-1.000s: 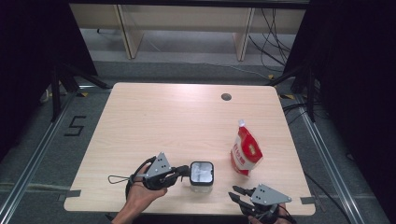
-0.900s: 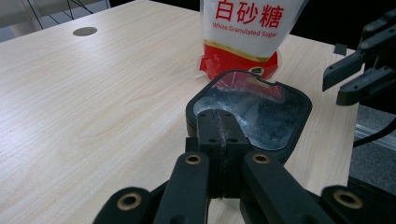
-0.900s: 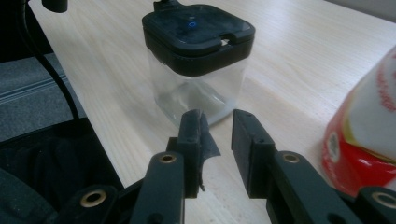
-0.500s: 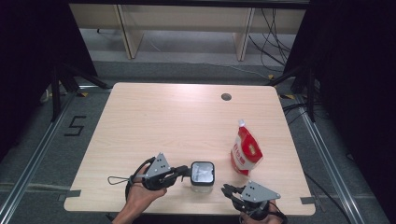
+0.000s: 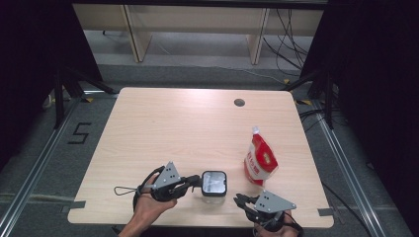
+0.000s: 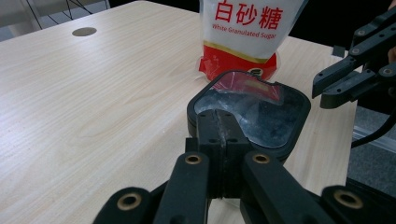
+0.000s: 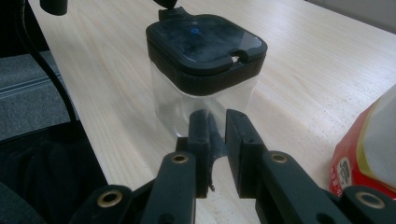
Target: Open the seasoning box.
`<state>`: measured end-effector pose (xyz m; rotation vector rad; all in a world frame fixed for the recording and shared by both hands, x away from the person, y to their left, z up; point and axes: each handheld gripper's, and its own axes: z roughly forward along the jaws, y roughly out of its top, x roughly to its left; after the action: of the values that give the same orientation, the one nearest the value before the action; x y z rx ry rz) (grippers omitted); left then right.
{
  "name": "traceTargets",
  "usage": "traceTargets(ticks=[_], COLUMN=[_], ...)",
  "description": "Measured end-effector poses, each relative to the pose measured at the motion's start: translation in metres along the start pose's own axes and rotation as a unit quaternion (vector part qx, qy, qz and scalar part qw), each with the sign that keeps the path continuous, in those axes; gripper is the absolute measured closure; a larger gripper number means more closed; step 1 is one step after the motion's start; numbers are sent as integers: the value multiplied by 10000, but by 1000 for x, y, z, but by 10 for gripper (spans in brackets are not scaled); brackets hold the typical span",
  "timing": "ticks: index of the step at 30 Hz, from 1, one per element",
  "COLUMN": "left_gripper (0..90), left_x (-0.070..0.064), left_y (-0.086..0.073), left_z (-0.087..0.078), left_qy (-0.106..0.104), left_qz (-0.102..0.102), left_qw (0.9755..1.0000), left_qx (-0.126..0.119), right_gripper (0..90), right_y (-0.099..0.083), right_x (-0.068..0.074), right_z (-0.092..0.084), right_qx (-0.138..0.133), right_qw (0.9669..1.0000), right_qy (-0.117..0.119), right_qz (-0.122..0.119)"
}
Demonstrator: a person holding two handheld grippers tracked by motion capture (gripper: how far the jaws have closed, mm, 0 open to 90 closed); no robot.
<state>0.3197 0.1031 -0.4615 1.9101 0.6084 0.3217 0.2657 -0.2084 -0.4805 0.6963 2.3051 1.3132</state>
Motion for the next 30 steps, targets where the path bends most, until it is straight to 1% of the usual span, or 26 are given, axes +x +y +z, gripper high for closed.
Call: traceTargets(ticks=[1,2,3,5,6,8,9,10,15,16,17,18,20,21,25,26,28,29,30], left_gripper=[892,892,893,893,893,893,892,893,893,893,893,893,893,893,893,893,893,893,893], left_x=[0,0,0,0,0,0,0,0,0,-1,0,0,0,0,0,0,1,0,1], left_y=[0,0,0,0,-1,-1,-1,-2,-3,-3,-3,-3,-3,-4,-5,-5,-5,-6,-6], left_z=[0,0,0,0,0,0,0,0,-1,1,0,0,0,0,0,-1,-1,0,0], left_qy=[0,14,28,18,14,29,29,34,31,22,15,12,10,31,20,36,37,19,11], left_qz=[0,65,63,51,5,19,19,18,24,-37,21,35,23,-74,-94,-110,-115,-178,-146], left_qw=[10000,10000,10000,10000,10000,10000,10000,10000,10000,9999,9999,9999,9999,9998,9998,9998,9998,9997,9997], left_qx=[0,8,9,6,-24,-29,-29,-60,-69,-138,-142,-150,-158,-169,-184,-165,-163,-191,-189], right_gripper=[809,810,813,816,821,827,829,832,851,854,854,857,865,869,874,875,877,879,879], right_y=[0,0,1,1,2,2,3,3,6,6,6,6,7,8,11,11,11,12,12], right_x=[0,0,0,0,0,1,1,1,1,1,1,0,0,0,0,0,0,0,0], right_z=[0,0,0,0,1,1,1,2,4,4,4,5,6,7,9,11,10,12,12], right_qx=[0,0,-5,-8,-28,-53,-67,-102,-89,-64,-64,-44,-45,-59,-105,-158,-114,-106,-106], right_qw=[10000,10000,10000,10000,10000,10000,10000,9999,9999,10000,10000,9999,9999,9999,9999,9998,9999,9999,9999], right_qy=[0,-2,-5,-5,8,-22,19,-5,25,31,31,61,30,57,68,89,89,100,100], right_qz=[0,-10,-10,-6,-2,11,32,-14,-39,-42,-42,-91,-102,-134,-66,-87,-76,-89,-89])
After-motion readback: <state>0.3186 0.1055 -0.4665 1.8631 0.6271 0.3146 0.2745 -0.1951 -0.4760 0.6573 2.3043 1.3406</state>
